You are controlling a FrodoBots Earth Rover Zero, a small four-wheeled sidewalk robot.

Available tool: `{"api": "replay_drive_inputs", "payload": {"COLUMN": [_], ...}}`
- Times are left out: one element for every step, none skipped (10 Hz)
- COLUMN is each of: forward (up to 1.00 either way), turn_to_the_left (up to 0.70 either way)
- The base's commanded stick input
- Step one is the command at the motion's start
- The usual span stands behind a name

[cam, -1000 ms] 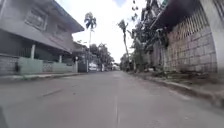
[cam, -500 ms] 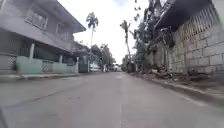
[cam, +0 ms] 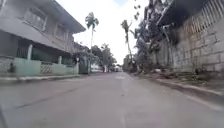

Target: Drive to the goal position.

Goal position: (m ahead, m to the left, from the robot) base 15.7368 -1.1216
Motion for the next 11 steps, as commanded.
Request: {"api": "replay_drive_inputs", "payload": {"forward": [0.70,0.70,0.70,0.70,0.61,0.48,0.36,0.23,0.10,0.00,0.00], "turn_to_the_left": [0.00,0.00,0.00,0.00,0.00,0.00,0.00,0.00,0.00,0.00,0.00]}}
